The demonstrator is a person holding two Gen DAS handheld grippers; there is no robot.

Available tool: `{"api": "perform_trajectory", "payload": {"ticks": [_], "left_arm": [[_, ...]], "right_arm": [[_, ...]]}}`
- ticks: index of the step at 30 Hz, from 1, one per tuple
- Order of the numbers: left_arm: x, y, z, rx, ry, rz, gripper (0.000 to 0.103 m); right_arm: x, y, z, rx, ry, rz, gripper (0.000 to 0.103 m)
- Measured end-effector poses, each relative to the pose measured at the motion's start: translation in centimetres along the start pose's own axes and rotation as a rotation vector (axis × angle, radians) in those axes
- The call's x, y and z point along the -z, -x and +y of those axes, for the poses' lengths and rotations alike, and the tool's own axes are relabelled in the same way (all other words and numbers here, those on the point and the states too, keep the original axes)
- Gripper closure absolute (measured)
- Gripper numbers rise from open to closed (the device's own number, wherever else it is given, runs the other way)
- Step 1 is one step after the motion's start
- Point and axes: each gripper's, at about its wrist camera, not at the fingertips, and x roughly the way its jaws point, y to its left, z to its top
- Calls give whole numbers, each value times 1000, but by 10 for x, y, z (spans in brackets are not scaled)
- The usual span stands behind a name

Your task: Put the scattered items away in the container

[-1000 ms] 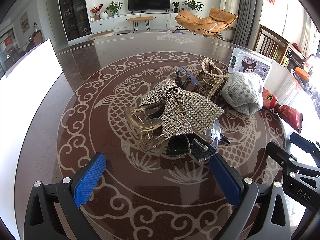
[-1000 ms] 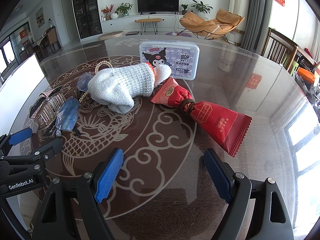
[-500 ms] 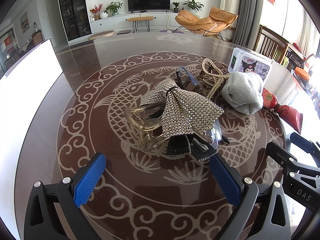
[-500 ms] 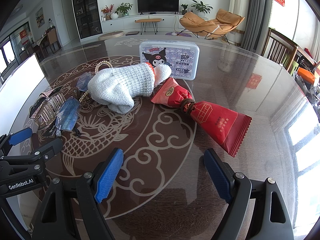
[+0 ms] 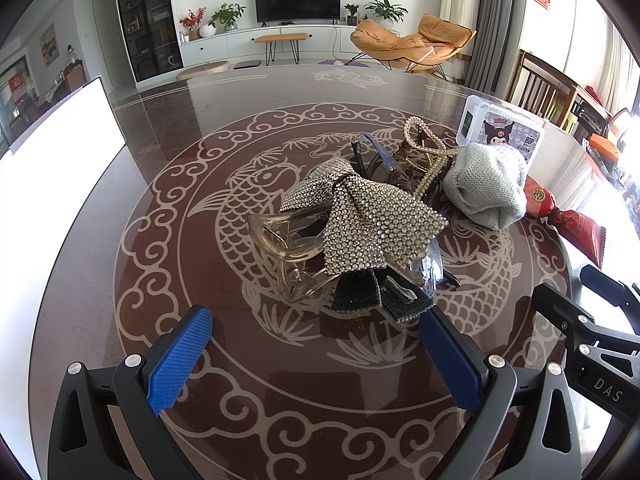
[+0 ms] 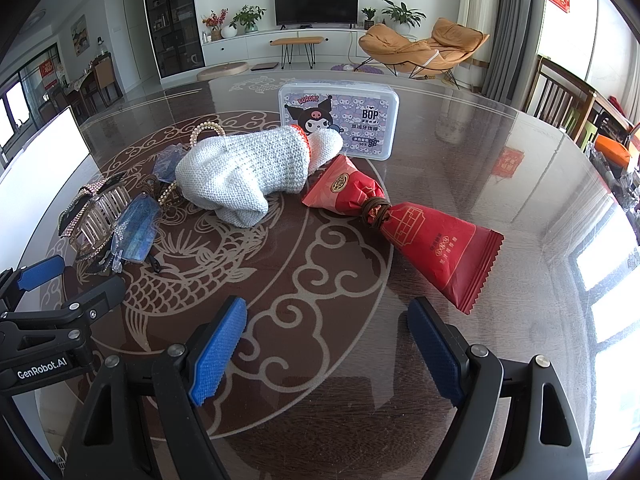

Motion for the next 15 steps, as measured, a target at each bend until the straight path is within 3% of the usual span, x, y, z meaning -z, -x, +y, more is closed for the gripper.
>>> {"api": "perform_trajectory", "payload": {"ticks": [15], "left_arm": [[0, 0, 0, 0, 0, 0, 0]], "right_arm": [[0, 0, 0, 0, 0, 0, 19]]}}
